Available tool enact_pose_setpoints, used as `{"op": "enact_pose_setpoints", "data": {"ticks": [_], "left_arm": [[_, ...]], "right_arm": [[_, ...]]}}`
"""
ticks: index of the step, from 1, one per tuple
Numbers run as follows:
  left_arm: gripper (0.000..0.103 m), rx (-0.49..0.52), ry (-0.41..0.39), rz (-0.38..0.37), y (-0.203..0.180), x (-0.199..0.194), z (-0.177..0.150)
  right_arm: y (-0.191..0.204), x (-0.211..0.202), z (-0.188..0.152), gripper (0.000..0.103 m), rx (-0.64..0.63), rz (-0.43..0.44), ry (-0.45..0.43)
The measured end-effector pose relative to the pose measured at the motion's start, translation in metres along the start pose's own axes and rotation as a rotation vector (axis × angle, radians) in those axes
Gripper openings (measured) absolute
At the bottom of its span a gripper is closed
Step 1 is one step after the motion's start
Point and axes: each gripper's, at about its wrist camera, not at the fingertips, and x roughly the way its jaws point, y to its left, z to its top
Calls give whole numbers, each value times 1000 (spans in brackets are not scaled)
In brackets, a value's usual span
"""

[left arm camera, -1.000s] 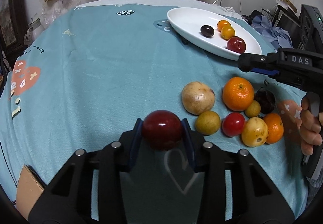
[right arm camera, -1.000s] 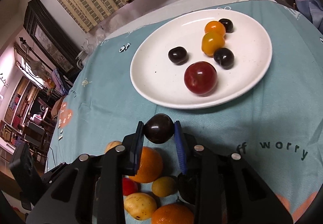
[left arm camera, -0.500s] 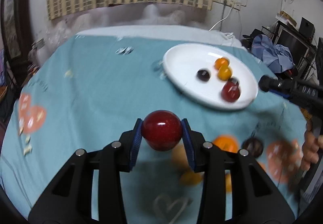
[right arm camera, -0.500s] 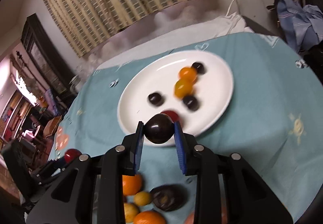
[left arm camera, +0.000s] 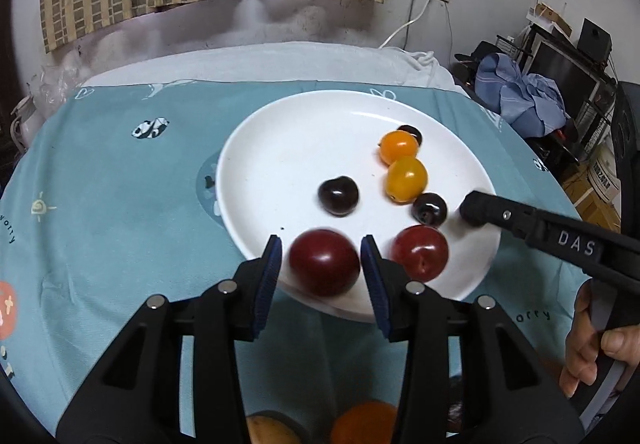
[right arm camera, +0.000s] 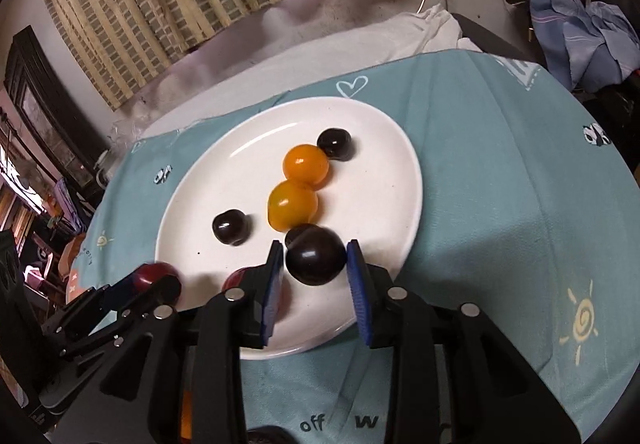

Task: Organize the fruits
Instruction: 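Carry both plums over the white plate and open both tools to release them, then grasp a pale yellow pear with the left tool while the right tool approaches a dark plum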

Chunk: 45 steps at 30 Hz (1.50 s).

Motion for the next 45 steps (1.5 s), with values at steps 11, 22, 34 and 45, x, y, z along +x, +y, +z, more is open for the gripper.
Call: {"op": "enact_pose_setpoints", "data": {"ticks": [11,22,34,45], "left_arm": [[76,-9,-65,54,15,-31,-10],[87,-121,-38,83,57,-68,-75],[87,-110,50,83,61,-61,-100],[88,-22,86,96,46,-53,-105]], "right_arm": [[16,-31,-4,65,-41,32,-93],[10,-64,-66,65,-21,100,-66],[-3,-62,-81,65,41,113,-25],[-1,-61,-82,65,28,101,-22]]}}
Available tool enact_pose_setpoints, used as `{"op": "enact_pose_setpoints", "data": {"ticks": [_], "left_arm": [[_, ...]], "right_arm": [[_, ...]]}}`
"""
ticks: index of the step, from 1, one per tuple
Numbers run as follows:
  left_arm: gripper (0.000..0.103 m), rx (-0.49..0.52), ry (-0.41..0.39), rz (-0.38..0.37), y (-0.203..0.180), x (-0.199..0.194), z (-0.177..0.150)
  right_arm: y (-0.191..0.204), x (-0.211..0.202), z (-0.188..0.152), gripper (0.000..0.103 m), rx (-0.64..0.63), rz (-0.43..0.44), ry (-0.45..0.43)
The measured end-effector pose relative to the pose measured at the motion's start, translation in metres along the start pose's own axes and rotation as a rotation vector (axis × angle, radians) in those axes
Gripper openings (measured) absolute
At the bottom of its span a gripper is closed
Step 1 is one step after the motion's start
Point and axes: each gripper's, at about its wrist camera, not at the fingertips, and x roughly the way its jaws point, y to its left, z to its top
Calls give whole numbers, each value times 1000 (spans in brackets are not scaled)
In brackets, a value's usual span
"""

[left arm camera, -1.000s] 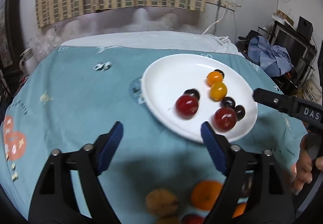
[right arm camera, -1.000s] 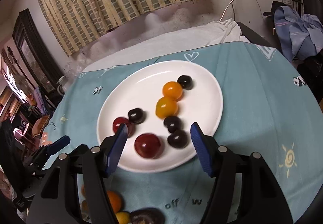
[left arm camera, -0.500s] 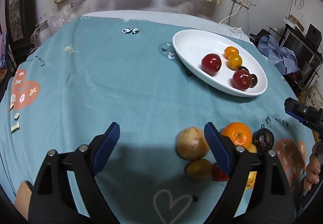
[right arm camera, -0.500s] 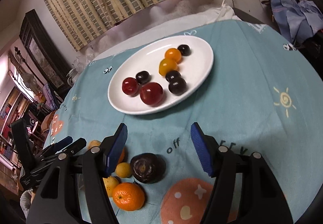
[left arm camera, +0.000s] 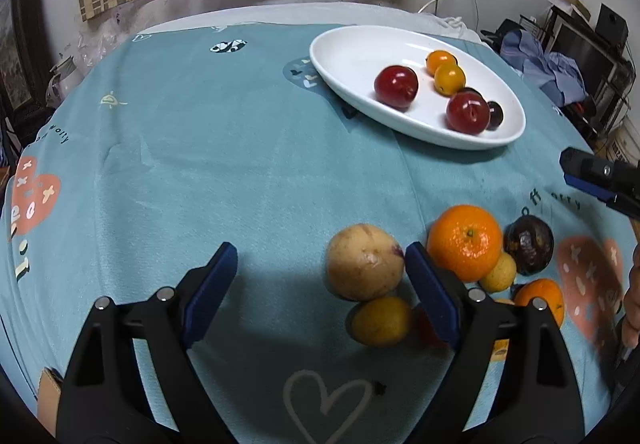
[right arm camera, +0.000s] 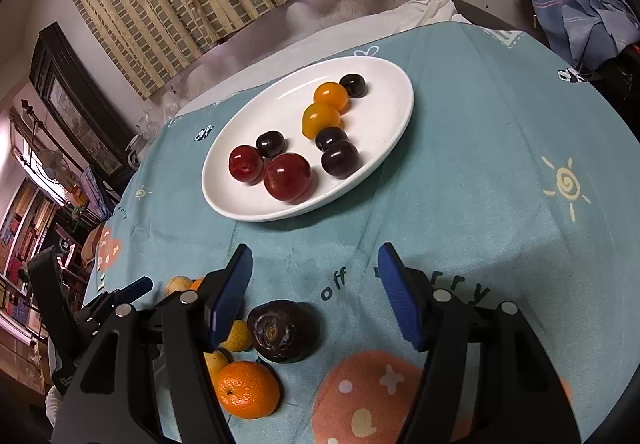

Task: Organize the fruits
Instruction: 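Grasp a pale yellow pear with the left tool while the right tool approaches a dark plum, then lift the pear with the left tool while the right tool grasps a large dark plum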

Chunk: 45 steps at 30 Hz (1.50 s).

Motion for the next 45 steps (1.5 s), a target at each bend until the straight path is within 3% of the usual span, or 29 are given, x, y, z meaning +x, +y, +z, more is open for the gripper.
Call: {"op": "enact_pose_setpoints", "data": {"ticks": [5,11,19,21,25,29,39,45], "left_arm": [[89,35,18,26,-1,4,-4],[88,-50,-3,35,21,5,0],[86,40,-6,23,0,11,-2],[80,11,-10,8,6,11,0],[56,-37,-6,-51,15,11,2],[43,-5,-15,-50,6,9,1],[41,22,-37,-6,0,6,1],[41,-11,-37,16,10,5,2]], "right_arm": [[-3,-2,2,65,13,1,-11],[-3,-3,2,65,13,0,-17],[0,-2,2,65,-10,-11,-25],[2,-2,1,65,-21,-14,-29],[6,-2,0,65,-47,-18,-31],[7,0,-1,65,-55,-22,-29],[28,6,-11,65,-156,6,38],[35,11,-28,47,-232,-1,99]]}}
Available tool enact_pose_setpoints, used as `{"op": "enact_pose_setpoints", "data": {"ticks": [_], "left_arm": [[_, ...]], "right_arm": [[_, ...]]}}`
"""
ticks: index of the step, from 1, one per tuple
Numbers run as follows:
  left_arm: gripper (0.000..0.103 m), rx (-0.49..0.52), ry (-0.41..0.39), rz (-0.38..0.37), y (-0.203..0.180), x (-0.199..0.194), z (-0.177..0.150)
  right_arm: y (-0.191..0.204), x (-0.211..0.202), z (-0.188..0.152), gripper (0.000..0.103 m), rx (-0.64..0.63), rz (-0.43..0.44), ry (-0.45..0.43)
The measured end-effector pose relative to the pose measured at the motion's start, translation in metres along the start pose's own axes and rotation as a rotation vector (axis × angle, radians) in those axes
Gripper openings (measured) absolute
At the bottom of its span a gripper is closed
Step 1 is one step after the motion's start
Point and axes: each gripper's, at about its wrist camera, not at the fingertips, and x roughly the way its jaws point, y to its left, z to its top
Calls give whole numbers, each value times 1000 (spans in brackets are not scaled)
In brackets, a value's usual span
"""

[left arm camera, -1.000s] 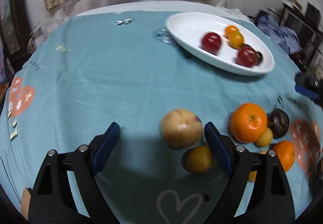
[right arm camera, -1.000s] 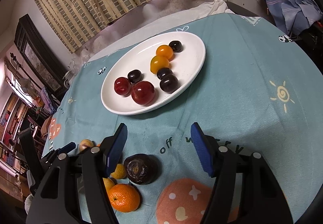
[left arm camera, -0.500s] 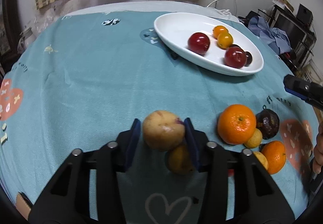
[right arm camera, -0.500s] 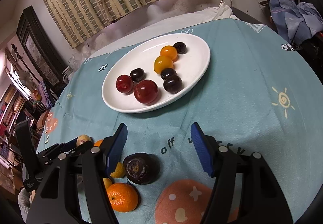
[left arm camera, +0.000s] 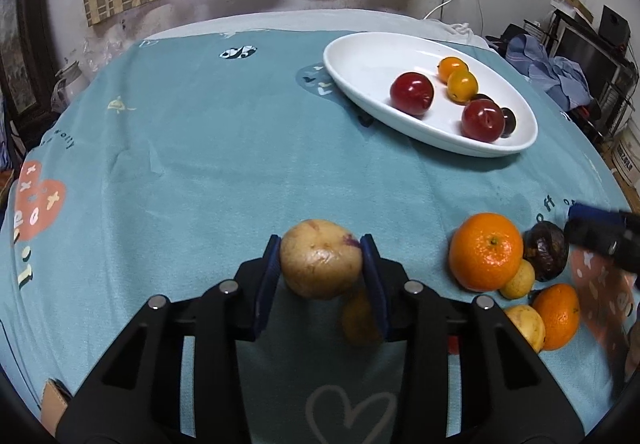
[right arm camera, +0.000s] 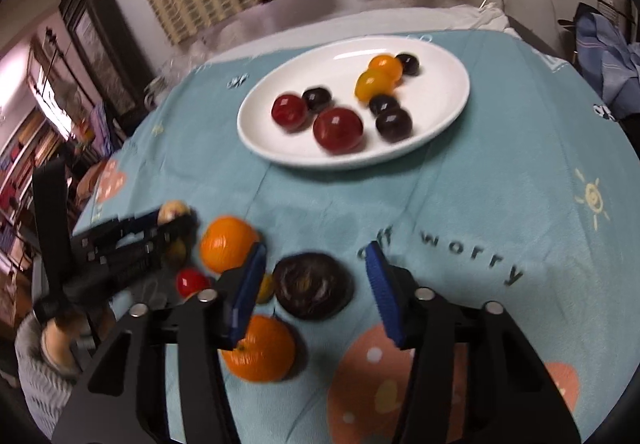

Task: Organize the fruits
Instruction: 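Lift the pear with the left tool while the right tool grasps a large dark plum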

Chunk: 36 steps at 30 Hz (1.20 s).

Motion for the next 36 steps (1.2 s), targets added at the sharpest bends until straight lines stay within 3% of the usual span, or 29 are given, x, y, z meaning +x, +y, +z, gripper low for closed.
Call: {"op": "enact_pose_setpoints", "data": {"ticks": [15,20,26,31,36], "left_arm": [[44,13,4,0,-4,2,0],[43,8,5,-5,-4,3,0],[44,27,2,-1,-7,4,0],[53,46,4,0,-11,4,-1],[53,53,6,-4,-12,5,-2]], "right_arm": [[14,18,-13,42,-77,-29,27],[1,9,-6,23,10,43,2],[-1,13,-4,23,23,84,24],[-8,29,-7,25,112,208,105],[-2,17,-6,24,83,141,32]]}}
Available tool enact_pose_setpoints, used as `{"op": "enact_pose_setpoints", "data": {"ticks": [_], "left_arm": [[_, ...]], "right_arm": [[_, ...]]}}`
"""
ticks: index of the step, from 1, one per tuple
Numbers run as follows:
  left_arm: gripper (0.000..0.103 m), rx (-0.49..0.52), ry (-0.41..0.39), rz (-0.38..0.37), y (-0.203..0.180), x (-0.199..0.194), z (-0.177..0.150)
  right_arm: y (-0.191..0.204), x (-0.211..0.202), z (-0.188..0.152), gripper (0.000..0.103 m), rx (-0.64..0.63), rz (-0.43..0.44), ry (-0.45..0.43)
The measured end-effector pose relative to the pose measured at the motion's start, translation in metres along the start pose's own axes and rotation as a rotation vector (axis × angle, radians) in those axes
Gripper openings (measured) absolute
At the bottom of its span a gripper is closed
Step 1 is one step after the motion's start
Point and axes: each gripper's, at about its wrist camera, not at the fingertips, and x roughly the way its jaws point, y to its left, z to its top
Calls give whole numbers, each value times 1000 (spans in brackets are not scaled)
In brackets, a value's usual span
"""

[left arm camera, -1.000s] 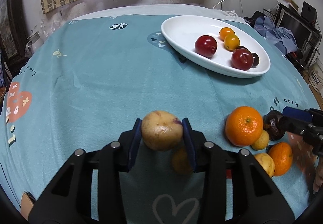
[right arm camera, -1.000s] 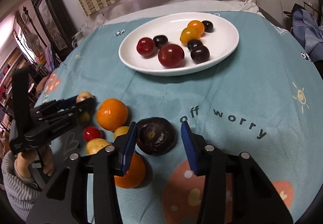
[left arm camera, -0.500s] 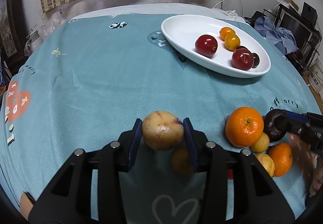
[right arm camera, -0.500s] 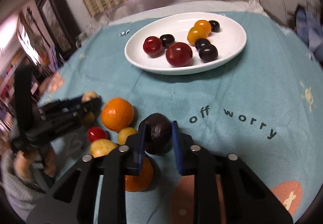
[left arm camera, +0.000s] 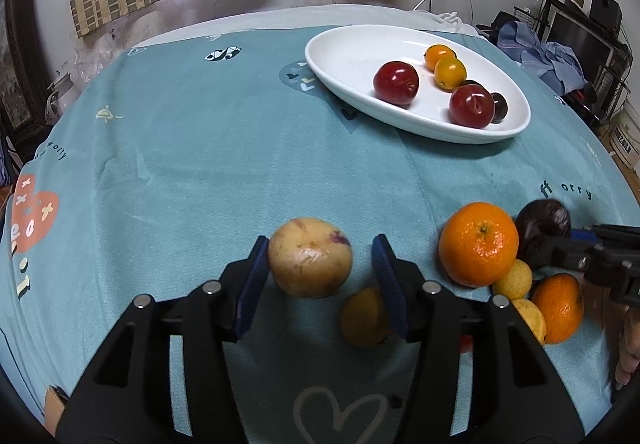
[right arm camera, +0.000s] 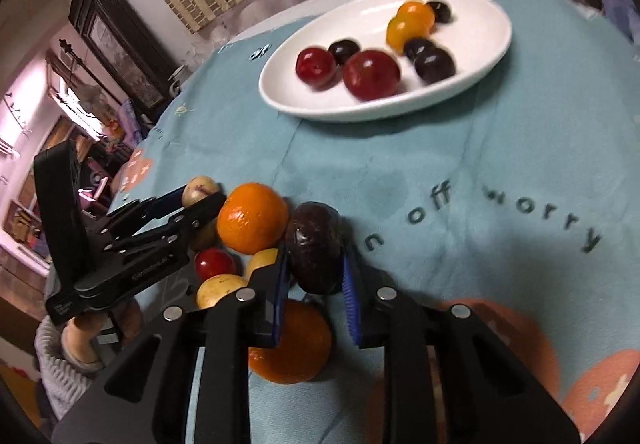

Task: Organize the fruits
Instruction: 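Lift the pear with the left tool while the right tool grasps a large dark plum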

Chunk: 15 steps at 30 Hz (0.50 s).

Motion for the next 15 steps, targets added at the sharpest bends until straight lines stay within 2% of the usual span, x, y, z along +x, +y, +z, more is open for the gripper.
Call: {"op": "enact_pose_setpoints", "data": {"ticks": [1,3,6,10,15], "left_arm": [[52,-8,2,-7,2,0,0],[41,-22,-2,-13,4,-1,1],[40,-49,2,-40,10,-2,0],[40,-54,-4,-31,10,-3,0],[40,-88,-34,-27,18,-12,3]], "right_arm": [[-1,-5,1,24,6,-2,-20],[-4,-13,4,24,13,-11,-52],[-8,-15,6,24,28,-18,-59],[-10,-14,8,24,38,-18,-54],[-22,-30,13,24,69,-12,-108]]}}
